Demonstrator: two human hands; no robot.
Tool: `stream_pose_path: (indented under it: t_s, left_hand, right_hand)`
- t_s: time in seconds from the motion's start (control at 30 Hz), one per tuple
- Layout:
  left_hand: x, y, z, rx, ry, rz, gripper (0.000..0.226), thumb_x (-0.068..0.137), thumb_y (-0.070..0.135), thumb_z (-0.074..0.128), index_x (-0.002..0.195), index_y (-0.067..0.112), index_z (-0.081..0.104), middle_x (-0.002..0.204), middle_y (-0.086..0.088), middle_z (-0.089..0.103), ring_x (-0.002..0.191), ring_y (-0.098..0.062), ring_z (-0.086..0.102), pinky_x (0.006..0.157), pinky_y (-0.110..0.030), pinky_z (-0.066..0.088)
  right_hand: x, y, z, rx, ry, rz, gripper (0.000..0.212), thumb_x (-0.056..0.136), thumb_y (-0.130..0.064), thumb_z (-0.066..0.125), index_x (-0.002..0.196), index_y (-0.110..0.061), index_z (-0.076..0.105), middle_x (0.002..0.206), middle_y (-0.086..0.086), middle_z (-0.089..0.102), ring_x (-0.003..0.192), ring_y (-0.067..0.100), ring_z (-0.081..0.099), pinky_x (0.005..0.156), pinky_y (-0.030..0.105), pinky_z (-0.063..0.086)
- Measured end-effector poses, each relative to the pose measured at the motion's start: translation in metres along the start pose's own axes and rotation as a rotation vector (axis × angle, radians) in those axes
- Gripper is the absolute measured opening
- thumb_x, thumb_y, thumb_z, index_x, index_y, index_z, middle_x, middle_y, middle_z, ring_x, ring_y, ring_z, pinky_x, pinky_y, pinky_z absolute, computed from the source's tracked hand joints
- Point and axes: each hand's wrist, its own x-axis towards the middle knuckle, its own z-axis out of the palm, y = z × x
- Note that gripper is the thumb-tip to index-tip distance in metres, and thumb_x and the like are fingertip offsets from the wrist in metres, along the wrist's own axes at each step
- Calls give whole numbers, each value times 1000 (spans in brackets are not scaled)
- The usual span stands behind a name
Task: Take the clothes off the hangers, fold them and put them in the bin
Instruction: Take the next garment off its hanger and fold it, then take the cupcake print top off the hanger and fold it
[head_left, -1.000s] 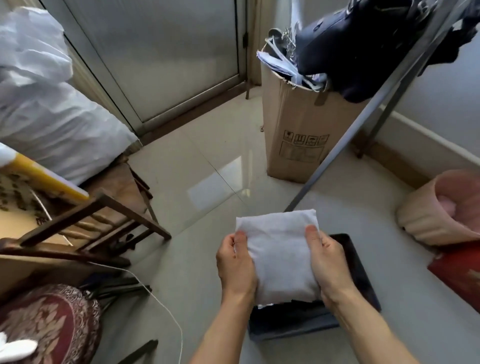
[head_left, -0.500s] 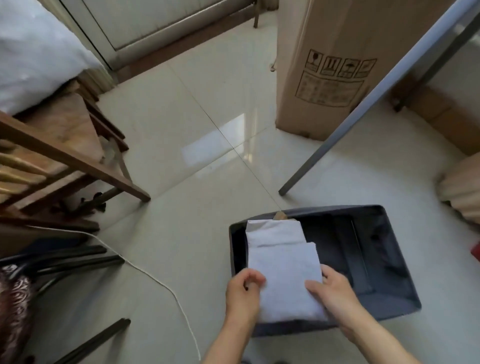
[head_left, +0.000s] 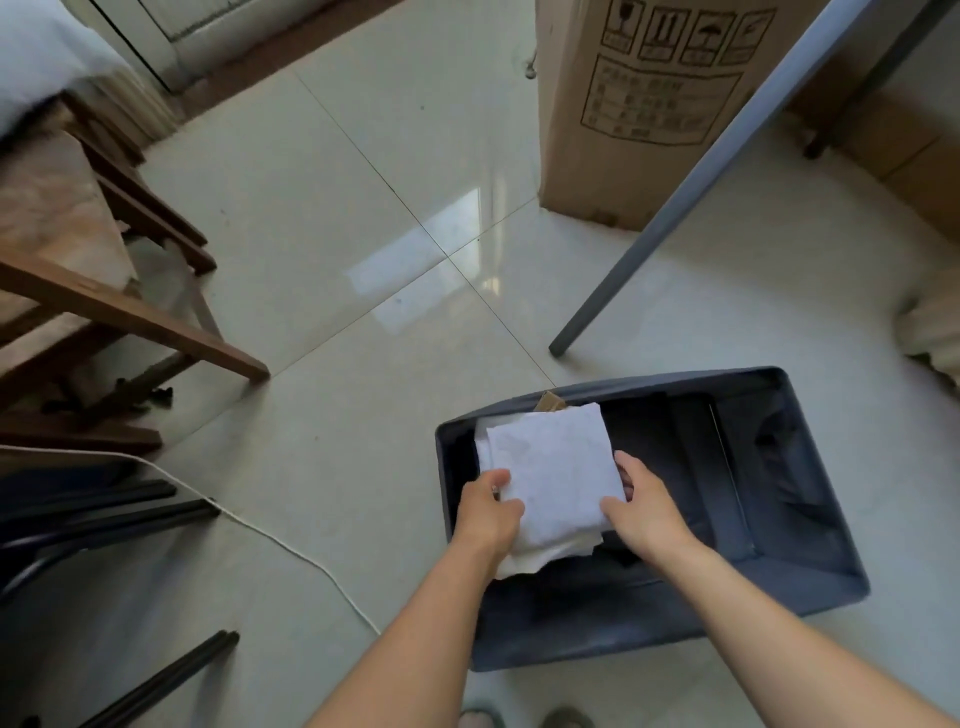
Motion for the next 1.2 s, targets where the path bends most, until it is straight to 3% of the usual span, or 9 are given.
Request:
stream_pose_path:
  t_s: [0.1,0.2,0.27,0.37,0.43,0.5,0.7,0.93,1.2]
  left_hand:
    - [-24,12,-11,-7,1,-16,46,96,5,52,140,15,47,146,-8,44,128,-23,47,92,-24,39]
    - [-58,32,-21,-88,-4,-20,39,97,6,52,135,14,52,143,-7,49,124,-22,51,103,-32,43]
    - [-86,48,-26,-159,-23,-18,31,96,8,54,127,13,57,131,-8,58,108,-20,60,97,-36,51]
    - [-137,74,-36,-274,-79,20,25,95,7,55,119,9,59,111,-11,66,94,-22,67,81,-29,55]
    - [-175,93,-45,-311,-114,57,22,95,7,54,116,10,60,104,-10,69,92,-23,68,82,-31,55]
    - [-216,111,-56,-322,-134,87,19,95,8,54,112,12,61,102,-9,70,92,-23,69,86,-33,55]
    - [-346,161,-82,-360,-188,221,16,100,15,51,110,16,63,104,-7,72,98,-23,70,94,-38,54]
    - [-482,189,-81,-316,-368,380,19,102,15,47,114,12,63,100,-10,74,85,-20,71,79,-31,57]
    - [-595,204,-55,-282,-542,507,21,101,15,49,115,9,64,99,-14,74,84,-23,70,81,-33,56]
  right_hand:
    - [-22,-12,-11,25,4,41,68,89,-2,55,151,-16,29,150,9,39,135,24,42,111,38,37]
    - [-54,-34,-26,81,12,27,60,92,-4,53,148,-15,34,144,8,44,130,22,46,103,33,39]
    - [-84,-51,-38,132,20,7,52,92,-5,53,142,-15,43,135,6,51,121,19,50,97,30,41]
    - [-132,-75,-53,250,34,-41,35,93,-9,55,127,-16,57,120,5,63,102,17,62,87,33,52]
    - [-169,-91,-65,357,36,-80,22,95,-9,55,114,-17,62,107,6,68,87,15,68,70,25,52]
    - [-210,-107,-82,422,63,-108,20,95,-8,54,109,-17,63,100,6,71,81,15,69,64,22,51]
    - [-336,-151,-135,570,131,-180,21,95,-4,49,102,-16,64,90,10,73,74,19,68,63,24,54]
    - [-462,-169,-182,754,242,-312,20,98,-8,48,105,-15,66,86,7,75,73,17,70,67,28,53]
    - [-580,-153,-231,910,418,-430,19,99,-7,48,108,-10,64,87,11,74,73,18,69,67,28,53]
